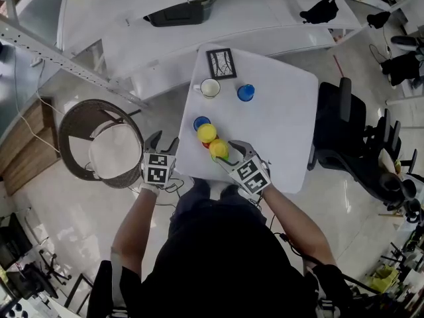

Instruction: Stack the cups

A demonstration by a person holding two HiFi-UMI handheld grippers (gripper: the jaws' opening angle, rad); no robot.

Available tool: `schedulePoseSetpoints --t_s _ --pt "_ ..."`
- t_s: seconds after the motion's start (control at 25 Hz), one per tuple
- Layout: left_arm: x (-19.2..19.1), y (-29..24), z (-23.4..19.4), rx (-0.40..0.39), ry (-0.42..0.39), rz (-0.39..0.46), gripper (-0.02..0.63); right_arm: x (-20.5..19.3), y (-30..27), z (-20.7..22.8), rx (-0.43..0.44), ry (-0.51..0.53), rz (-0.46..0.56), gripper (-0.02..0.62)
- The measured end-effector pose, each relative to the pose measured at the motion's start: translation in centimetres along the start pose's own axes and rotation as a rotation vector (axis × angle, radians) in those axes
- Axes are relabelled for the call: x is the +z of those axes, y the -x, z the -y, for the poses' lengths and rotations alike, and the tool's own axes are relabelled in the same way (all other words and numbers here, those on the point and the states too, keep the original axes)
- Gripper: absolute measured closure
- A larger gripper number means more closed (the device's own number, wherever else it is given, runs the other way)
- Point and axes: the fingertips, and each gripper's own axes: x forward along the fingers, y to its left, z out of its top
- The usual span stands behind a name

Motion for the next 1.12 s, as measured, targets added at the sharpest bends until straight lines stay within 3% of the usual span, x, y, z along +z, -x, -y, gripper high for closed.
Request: schedulePoseSetpoints --t_s 0.24,0.48,0.72,1.12 --pt "0.8 -0.1 -0.4 0.015 0.001 0.006 0.362 1.8 4.6 4.2 -0.038 -0.228 0.234 0.357" --pt "1.1 0.2 -0.2 0.023 0.006 0.016 0.362 -1.7 6.7 11.7 -0.232 -0.398 0.238 0.368" --pt "3.9 0.5 0.1 0.019 -0.011 0.057 0.362 -2.9 6.6 15.7 -0.308 -0.394 0.203 0.373" --pt "13.6 0.9 0.0 0.024 -0.051 0.215 0.362 -1.8 3.6 20.1 -0.347 -0.306 0.148 0.373"
